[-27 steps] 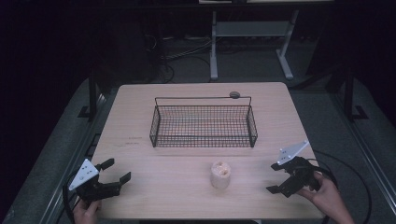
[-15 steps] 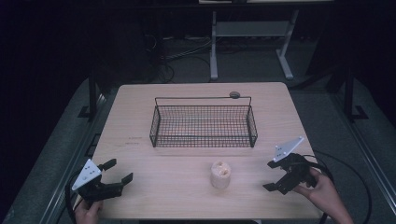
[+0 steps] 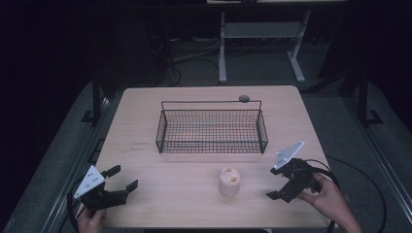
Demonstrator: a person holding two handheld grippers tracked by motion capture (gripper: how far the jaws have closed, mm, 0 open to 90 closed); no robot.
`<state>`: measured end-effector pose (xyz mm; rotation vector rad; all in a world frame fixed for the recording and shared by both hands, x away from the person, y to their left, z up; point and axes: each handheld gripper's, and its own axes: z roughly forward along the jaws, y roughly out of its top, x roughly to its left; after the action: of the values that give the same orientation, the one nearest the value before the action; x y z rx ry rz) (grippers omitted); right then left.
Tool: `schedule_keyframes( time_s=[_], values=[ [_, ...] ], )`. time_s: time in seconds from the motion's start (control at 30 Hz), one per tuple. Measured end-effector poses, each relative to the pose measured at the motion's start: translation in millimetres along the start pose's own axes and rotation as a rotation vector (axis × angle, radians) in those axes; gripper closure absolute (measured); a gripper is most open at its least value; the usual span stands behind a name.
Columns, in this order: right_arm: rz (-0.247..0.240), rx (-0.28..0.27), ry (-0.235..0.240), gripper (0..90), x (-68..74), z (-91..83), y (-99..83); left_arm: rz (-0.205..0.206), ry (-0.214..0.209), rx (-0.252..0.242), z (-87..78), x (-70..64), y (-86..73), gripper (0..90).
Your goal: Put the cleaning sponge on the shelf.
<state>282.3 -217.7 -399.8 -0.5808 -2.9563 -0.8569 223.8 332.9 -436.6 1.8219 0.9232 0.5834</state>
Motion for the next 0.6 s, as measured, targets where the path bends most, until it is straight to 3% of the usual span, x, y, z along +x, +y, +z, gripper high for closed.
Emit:
schedule_keyframes(
  time_s=[0.6],
  values=[
    [-0.039,0.022,0.017,14.6,5.9,4.8,21.9,0.003,-0.004,0.001,0.9,-0.6,0.4,14.0]
  ],
)
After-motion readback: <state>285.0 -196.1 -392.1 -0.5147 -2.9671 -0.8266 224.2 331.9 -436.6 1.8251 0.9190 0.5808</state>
